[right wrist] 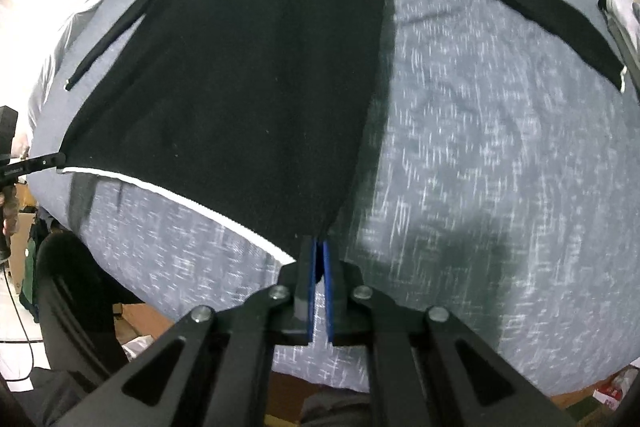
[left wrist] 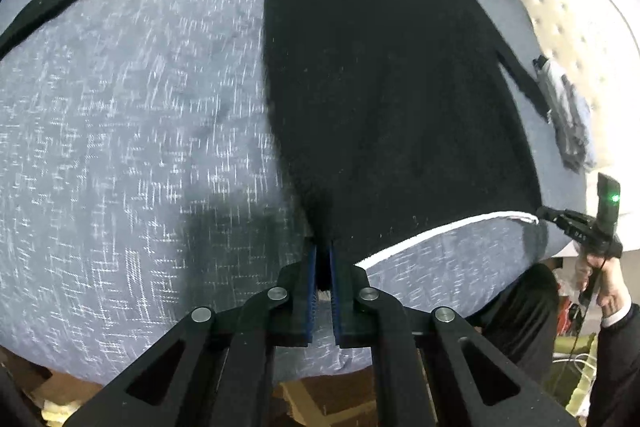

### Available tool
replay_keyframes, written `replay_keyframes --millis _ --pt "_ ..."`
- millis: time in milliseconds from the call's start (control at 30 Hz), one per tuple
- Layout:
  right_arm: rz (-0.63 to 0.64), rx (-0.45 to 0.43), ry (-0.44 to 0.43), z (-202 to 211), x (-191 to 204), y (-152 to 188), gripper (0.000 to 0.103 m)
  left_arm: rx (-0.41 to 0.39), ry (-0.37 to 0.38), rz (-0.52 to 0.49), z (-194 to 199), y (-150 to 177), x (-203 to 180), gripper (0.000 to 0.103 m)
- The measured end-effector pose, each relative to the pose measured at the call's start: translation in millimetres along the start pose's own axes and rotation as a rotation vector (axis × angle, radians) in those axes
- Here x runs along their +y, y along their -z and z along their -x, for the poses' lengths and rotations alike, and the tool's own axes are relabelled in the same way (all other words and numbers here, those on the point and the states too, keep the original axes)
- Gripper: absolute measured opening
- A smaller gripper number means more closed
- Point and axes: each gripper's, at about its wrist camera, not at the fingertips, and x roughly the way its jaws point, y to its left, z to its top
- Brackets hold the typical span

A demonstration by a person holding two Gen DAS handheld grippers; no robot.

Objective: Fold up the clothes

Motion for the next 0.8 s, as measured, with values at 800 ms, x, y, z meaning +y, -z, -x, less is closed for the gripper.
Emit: replay_keyframes --millis 800 --pt "0.005 0.029 -0.008 -21.9 -16.9 3.1 0.004 0.041 0.003 0.067 -16.0 1.4 11.0 0.007"
